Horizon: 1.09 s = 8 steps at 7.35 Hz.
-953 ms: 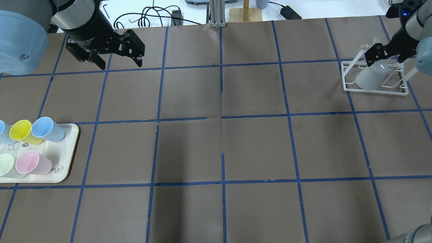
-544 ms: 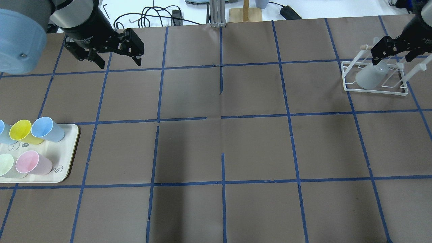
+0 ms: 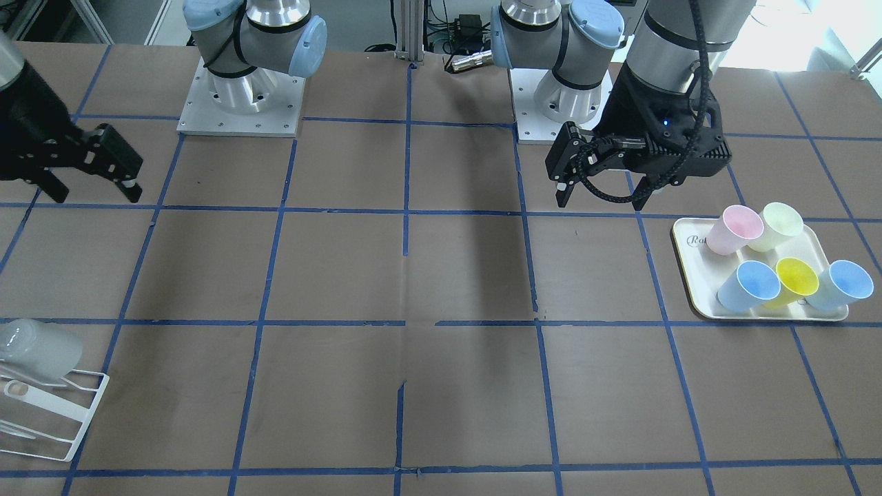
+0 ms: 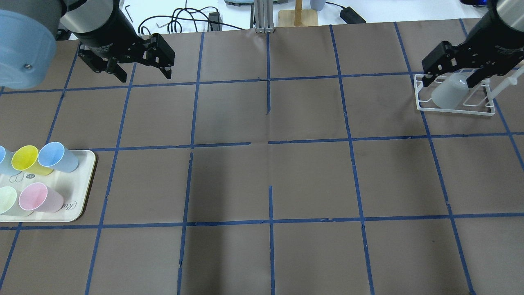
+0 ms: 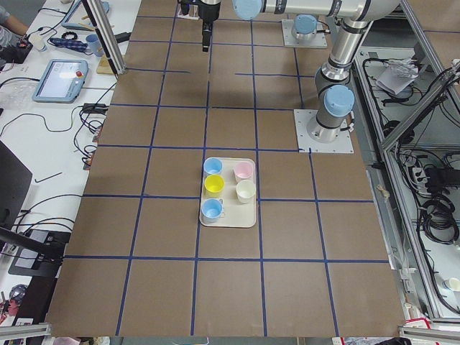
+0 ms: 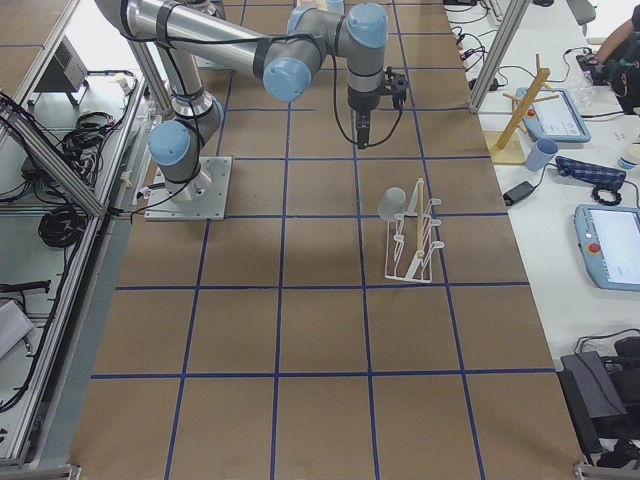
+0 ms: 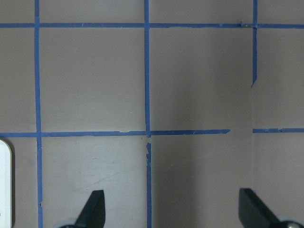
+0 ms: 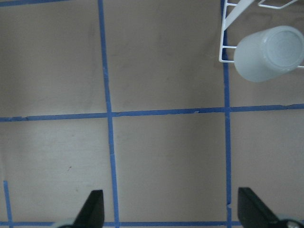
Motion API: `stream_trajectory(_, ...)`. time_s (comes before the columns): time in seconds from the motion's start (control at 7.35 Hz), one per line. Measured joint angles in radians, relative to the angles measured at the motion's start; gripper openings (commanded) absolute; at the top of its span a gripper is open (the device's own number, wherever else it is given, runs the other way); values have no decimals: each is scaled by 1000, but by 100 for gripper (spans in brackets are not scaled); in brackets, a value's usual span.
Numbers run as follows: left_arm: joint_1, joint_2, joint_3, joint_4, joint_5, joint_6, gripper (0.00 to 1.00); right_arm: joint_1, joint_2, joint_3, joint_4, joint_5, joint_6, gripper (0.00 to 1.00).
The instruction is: Transfer IKEA cup to right arm and place on rack
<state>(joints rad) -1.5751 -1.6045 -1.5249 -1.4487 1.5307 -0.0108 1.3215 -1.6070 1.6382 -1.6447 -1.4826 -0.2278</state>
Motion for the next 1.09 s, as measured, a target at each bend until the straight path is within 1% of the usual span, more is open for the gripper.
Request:
stream_trajectory(0.27, 0, 0, 0, 0, -1, 0, 100, 89, -58, 4, 85, 6, 46, 100)
stream_trajectory(0.54, 0, 0, -1, 0, -1, 0, 100, 146, -89, 11, 140, 10, 106, 100)
stream_trajectory(0.95, 0, 0, -1, 1, -1, 0, 100, 187, -101, 82, 137, 1, 186, 100)
stream_trajectory(1.09, 1, 0, -1, 1, -1, 0, 100, 190, -103, 98, 136, -16, 199, 100)
